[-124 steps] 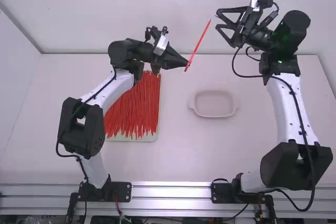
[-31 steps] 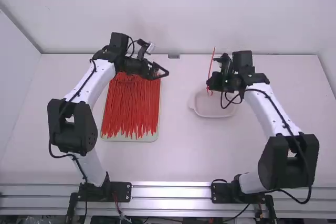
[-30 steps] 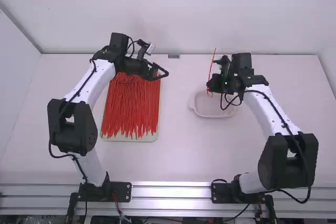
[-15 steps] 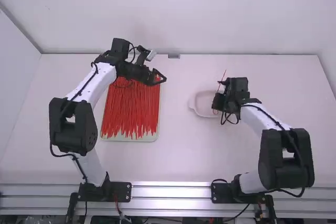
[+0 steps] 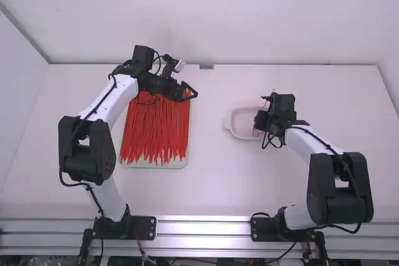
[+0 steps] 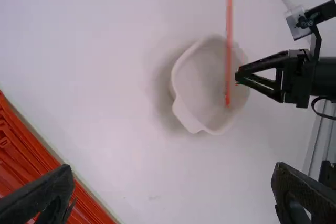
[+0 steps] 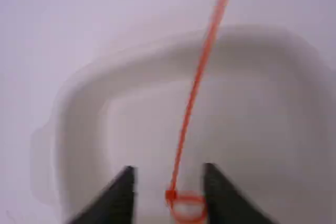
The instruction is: Fasten the cable tie
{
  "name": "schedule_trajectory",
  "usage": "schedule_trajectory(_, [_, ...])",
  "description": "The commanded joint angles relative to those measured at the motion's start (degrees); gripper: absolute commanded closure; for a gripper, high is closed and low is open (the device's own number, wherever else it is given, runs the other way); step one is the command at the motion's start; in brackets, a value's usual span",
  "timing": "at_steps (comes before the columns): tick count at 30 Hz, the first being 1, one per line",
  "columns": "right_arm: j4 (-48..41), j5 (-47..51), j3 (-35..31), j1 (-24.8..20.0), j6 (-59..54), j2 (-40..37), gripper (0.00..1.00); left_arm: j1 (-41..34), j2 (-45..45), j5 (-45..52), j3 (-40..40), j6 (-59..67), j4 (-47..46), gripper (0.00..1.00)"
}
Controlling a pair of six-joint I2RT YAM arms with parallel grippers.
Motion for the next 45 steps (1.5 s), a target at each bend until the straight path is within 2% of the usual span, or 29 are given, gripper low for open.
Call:
schedule_trajectory(1, [0.07,0.46,-0.55,0.04,-0.04,-0.02,0.01,-0.48,-0.59,0.90,-0.22,-0.22,-0.02,0.01])
schedule_trajectory(6, [-1.16,0.26,0.04,0.04,0.11,-0.04,0.01,-0.48,-0.61,0.92,-0.20,-0.22,-0.04,0.01])
schedule_trajectory(10, [-8.09,-0.98,2.82,0.15,0.13,-1.64,0.01,0.00,-2.29,0.20,-0.22,-0.15,-0.33,0.01])
schedule_trajectory(15, [-17.42,-0.79,6.36,0.09,0.31,-7.58,0.01,0.28,-8.11,-7.15,-0.20,-1.44,-1.01,0.01])
schedule_trajectory(19, [-23.06,-0.79,7.69,0.04,2.58,-13.31,0.01,0.26,-12.63,-14.01,0.61,-4.59,-5.09,0.01])
schedule_trajectory(26, [-27.63,3.43,7.72,2.38,2.56,-22.91,0.01,0.26,-17.14,-14.73,0.66,-4.74,-9.81,0.01])
schedule_trajectory(30, [-28.07,5.54,7.57,3.27,2.37,-25.67,0.01,0.43,-17.37,-14.72,0.51,-4.86,-10.39,0.01])
schedule_trajectory(40, [-21.12,9.41,0.62,-3.69,-4.59,-32.63,0.13,6.26,-23.82,-21.18,-5.94,-11.32,-3.94,0.13])
schedule_trajectory(45, [-16.09,9.41,-4.41,-4.08,-9.61,-37.65,0.22,6.26,-28.13,-25.49,-10.25,-11.60,0.38,0.20])
